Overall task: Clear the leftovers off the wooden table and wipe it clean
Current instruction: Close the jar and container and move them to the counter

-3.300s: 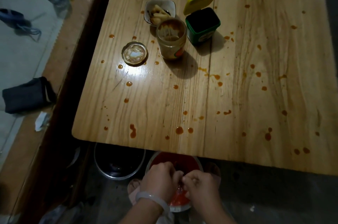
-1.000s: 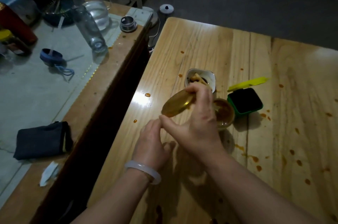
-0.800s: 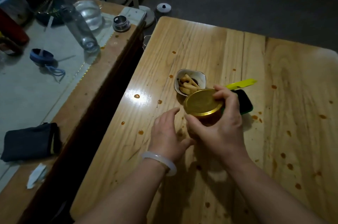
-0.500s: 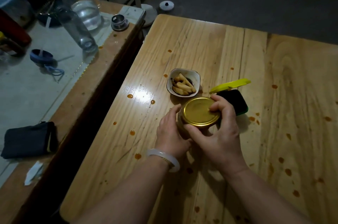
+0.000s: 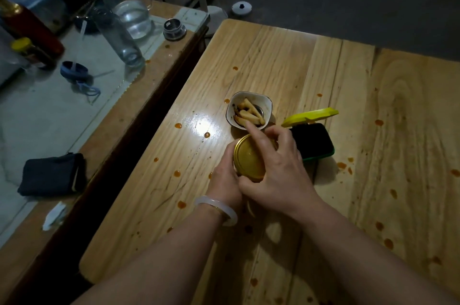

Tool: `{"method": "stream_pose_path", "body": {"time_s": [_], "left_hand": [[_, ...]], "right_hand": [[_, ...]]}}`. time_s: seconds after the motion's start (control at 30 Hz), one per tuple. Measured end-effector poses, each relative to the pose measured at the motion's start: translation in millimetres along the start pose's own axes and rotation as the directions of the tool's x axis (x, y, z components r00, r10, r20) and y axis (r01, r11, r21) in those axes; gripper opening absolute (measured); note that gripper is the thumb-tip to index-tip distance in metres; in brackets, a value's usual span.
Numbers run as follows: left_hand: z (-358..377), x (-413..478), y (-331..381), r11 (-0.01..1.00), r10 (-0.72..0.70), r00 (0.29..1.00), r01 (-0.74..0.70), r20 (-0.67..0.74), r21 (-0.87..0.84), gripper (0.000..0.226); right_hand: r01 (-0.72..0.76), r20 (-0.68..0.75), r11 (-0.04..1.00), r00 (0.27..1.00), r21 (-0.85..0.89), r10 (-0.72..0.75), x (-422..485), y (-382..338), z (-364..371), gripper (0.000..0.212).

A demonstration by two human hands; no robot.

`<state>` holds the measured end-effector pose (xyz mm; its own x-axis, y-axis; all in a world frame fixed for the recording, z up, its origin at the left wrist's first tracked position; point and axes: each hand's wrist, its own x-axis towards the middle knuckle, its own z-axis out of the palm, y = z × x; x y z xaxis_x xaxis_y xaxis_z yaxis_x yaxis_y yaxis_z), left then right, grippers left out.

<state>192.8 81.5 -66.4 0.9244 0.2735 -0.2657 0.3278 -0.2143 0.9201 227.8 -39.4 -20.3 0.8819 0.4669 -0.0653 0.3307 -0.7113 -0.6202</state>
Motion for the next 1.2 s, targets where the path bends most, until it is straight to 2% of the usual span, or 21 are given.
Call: {"method": "stream_pose_path", "body": {"time_s": [0.07,0.13,0.2,0.27,0.3,0.33,0.37,0.47,0.6,0.7,0.87,1.03,1.2], "left_hand": [[-1,0,-1,1.000,-0.025,0.999,0.025,0.037,-0.003,0.061],[-1,0,-6,0.993,0.017,0.997,-0.026,0.078,0.117,0.081],[-1,0,-8,0.984,0.034,0.997,-0.047,0.074,0.173,0.086],[0,-2,-7,0.992,0.028,0.997,-0.036,0.069,0.121,0.071],[1,-3,-4,0.999,0.024,0.998,-0.026,0.052,0.031,0.054],[1,-4,-3,0.997,0.033,0.999,-0.036,0.036,0.071,0.037],[3,-3,0,0.999,0.026,0.999,-0.027,0.019,0.035,0.027],[5,-2,-4,0.999,0.031,1.000,-0.031,-0.006,-0.011,0.027],[6,0,-6,0.994,0.027,0.999,-0.025,0.018,-0.105,0.041],[9,3,-10,0.998,0.033,0.999,-0.034,0.020,0.059,0.051],[6,4,-16,0.998,0.008,0.999,-0.010,0.032,0.069,0.069],[4,4,-15,0.983,0.054,0.997,-0.062,0.050,0.172,0.066],[3,5,-14,0.982,0.046,0.999,-0.049,0.023,0.180,0.061]], "right_hand": [[0.077,0.032,0.989,0.997,-0.130,-0.073,7,-5,-3,0.083],[0.141,0.056,0.957,0.990,-0.253,-0.131,12,-5,-1,0.070],[0.172,0.067,0.929,0.985,-0.328,-0.159,15,-3,3,0.061],[0.203,0.066,0.905,0.979,-0.373,-0.192,16,0,7,0.059],[0.215,0.062,0.890,0.976,-0.403,-0.208,17,1,9,0.059],[0.225,0.057,0.871,0.973,-0.437,-0.223,17,2,10,0.059],[0.229,0.046,0.854,0.971,-0.468,-0.235,18,2,10,0.059],[0.224,0.013,0.814,0.966,-0.536,-0.258,23,-2,13,0.057],[0.175,-0.005,0.795,0.976,-0.581,-0.218,24,-6,15,0.058],[0.177,0.018,0.791,0.979,-0.585,-0.205,23,-4,12,0.062],[0.258,0.083,0.776,0.962,-0.576,-0.259,26,-4,6,0.061],[0.301,0.103,0.745,0.948,-0.595,-0.301,30,-10,1,0.055],[0.307,0.073,0.746,0.941,-0.591,-0.329,32,-9,6,0.050]]}}
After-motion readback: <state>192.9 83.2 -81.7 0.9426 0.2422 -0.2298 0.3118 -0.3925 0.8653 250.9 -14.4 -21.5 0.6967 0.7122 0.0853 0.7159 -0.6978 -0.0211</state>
